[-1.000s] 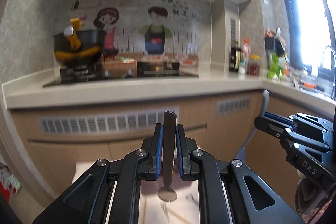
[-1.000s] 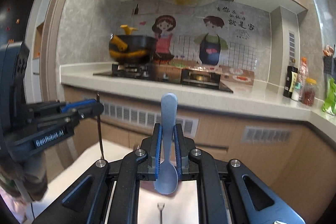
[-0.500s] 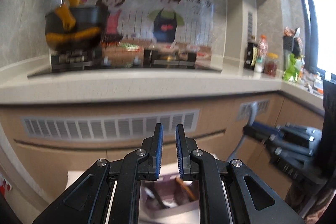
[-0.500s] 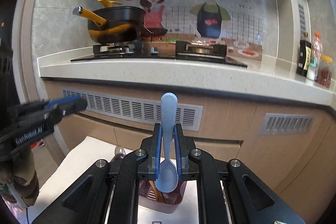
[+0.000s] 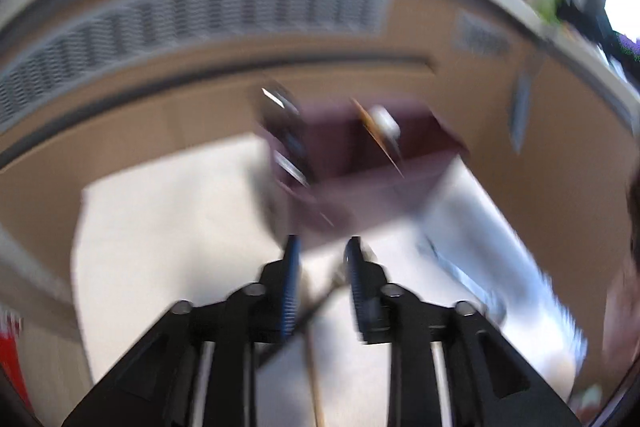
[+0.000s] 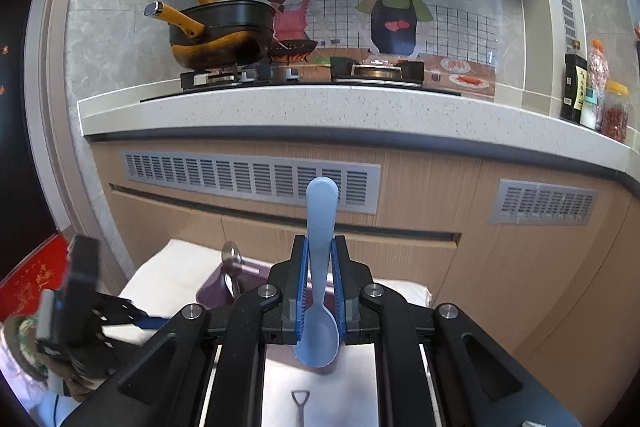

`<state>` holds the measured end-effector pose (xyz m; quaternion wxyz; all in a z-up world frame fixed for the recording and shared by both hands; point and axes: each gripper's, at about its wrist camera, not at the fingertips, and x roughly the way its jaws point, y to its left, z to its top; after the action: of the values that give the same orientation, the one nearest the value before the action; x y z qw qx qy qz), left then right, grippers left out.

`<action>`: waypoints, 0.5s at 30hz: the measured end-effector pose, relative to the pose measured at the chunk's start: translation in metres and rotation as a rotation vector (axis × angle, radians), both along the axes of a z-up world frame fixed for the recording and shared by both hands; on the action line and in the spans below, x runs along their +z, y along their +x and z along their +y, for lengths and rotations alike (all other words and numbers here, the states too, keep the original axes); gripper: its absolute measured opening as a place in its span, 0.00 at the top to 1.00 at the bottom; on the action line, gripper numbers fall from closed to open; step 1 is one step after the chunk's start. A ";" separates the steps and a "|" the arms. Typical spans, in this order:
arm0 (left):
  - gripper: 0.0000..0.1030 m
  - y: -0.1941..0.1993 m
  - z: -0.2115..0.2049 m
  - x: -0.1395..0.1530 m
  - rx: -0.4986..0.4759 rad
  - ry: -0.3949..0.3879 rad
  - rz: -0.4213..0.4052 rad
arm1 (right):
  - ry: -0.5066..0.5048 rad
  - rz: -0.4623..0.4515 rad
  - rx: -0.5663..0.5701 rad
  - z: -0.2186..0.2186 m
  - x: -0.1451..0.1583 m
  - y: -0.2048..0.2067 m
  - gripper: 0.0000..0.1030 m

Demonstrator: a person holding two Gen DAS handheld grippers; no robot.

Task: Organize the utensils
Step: 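Open both tools to release the spoons into the caddy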

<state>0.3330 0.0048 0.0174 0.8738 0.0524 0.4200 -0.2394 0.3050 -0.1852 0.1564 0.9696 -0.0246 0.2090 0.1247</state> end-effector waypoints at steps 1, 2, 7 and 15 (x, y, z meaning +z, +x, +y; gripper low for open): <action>0.61 -0.001 -0.007 -0.009 -0.048 0.022 0.021 | 0.001 0.004 -0.003 -0.003 -0.002 -0.003 0.89; 0.55 0.000 -0.014 -0.019 -0.090 0.048 0.042 | 0.003 0.008 -0.005 -0.005 -0.004 -0.005 0.89; 0.52 0.017 -0.041 -0.053 -0.150 0.140 0.096 | 0.003 0.029 -0.006 -0.015 -0.011 -0.015 0.89; 0.53 0.057 -0.079 -0.085 -0.120 0.227 0.164 | 0.009 0.064 0.009 -0.019 -0.025 -0.022 0.89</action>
<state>0.3903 -0.0744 -0.0676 0.8090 0.1561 0.5106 -0.2457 0.2829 -0.2047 0.1314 0.9619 -0.0171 0.2393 0.1310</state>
